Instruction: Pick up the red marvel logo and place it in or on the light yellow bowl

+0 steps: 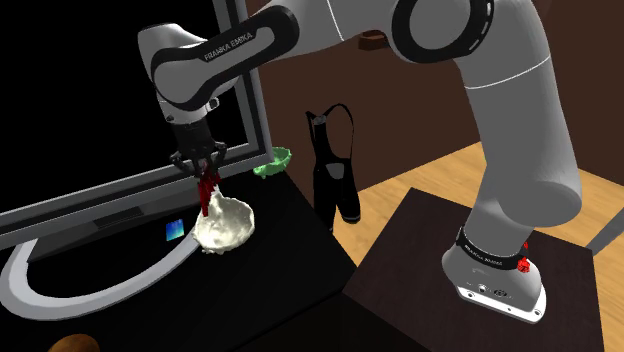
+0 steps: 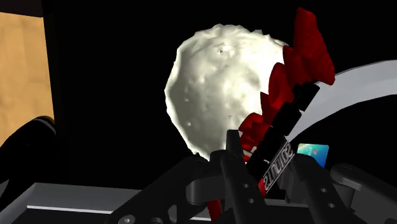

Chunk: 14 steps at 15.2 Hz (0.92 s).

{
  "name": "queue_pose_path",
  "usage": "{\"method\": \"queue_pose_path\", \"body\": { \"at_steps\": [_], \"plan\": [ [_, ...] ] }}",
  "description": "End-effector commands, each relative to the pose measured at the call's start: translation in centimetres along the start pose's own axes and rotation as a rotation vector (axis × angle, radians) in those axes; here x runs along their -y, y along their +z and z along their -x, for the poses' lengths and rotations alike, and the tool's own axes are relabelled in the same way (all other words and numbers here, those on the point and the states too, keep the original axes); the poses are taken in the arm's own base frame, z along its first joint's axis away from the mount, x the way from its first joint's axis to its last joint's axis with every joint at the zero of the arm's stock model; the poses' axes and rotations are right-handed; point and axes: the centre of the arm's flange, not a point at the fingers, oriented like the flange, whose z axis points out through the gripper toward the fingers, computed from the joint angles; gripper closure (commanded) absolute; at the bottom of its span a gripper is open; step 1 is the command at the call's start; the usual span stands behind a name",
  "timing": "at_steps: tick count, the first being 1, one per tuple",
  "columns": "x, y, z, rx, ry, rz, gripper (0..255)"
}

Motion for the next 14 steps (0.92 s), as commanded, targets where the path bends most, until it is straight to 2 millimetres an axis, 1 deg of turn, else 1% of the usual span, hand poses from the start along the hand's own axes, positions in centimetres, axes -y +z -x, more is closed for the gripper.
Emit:
{"method": "queue_pose_path", "body": {
  "at_steps": [1, 13, 14],
  "plan": [
    [-0.6, 1.3, -0.7, -0.006, 0.010, 0.003, 255],
    [-0.9, 7.6, -1.0, -0.006, 0.010, 0.003, 255],
    [-0.9, 7.6, -1.0, -0.006, 0.010, 0.003, 255]
  ]
}}
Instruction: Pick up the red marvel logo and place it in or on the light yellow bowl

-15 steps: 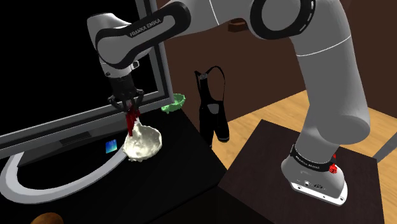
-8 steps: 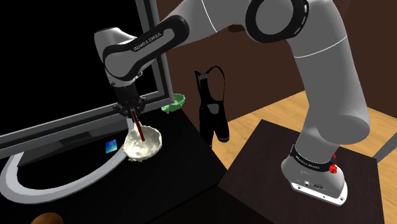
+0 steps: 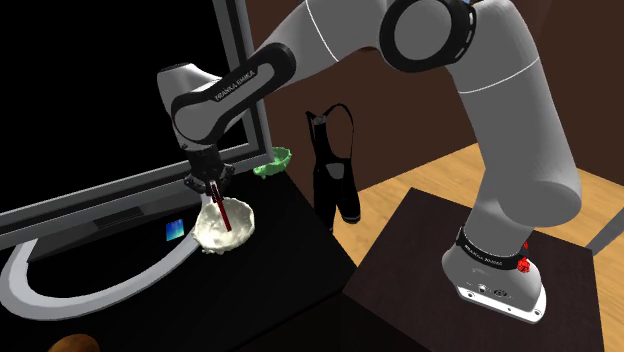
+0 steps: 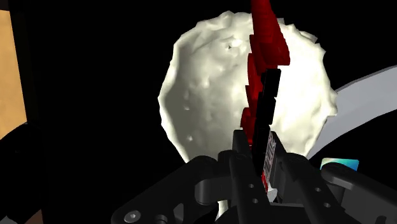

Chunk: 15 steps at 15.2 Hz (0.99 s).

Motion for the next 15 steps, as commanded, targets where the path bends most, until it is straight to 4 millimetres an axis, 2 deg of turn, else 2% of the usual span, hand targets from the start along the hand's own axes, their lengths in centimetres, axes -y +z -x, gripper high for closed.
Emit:
{"method": "queue_pose_path", "body": {
  "at_steps": [1, 6, 7, 12, 15],
  "plan": [
    [-0.2, 0.5, -0.1, 0.001, 0.002, 0.002, 255],
    [-0.2, 0.5, -0.1, 0.001, 0.002, 0.002, 255],
    [-0.1, 0.5, -0.1, 0.001, 0.002, 0.002, 0],
    [-0.2, 0.5, -0.1, 0.001, 0.002, 0.002, 0],
    [-0.2, -3.4, -0.1, 0.001, 0.002, 0.002, 0]
  ]
}}
